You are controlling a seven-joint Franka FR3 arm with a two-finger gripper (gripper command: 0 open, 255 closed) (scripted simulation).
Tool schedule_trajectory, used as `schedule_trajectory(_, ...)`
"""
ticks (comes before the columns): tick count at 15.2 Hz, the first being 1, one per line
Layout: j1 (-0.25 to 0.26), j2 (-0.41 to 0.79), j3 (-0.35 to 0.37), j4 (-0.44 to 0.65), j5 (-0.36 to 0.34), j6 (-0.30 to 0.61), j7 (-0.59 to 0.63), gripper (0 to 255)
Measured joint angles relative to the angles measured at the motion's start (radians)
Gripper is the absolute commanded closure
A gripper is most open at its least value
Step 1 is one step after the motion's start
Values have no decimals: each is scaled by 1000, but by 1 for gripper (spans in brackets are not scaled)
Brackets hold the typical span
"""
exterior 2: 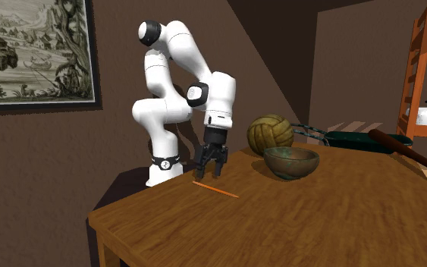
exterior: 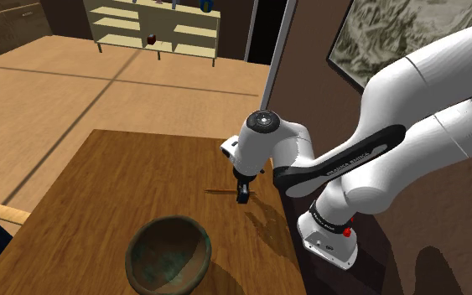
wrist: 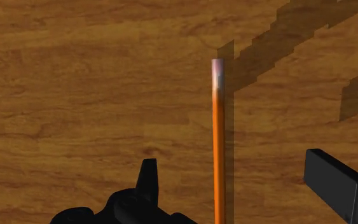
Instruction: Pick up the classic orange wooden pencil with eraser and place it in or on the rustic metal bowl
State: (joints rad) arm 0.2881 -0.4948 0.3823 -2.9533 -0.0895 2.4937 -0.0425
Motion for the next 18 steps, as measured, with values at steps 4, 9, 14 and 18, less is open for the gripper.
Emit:
schedule_trajectory(4,-39,63,17,-10,-36,74,21,0)
schedule_trajectory(9,-42,68,20,-11,-39,81,24,0)
schedule_trajectory(14,-42,68,19,-11,-39,81,24,255)
schedule_trajectory(18,-41,68,20,-10,-39,81,24,255)
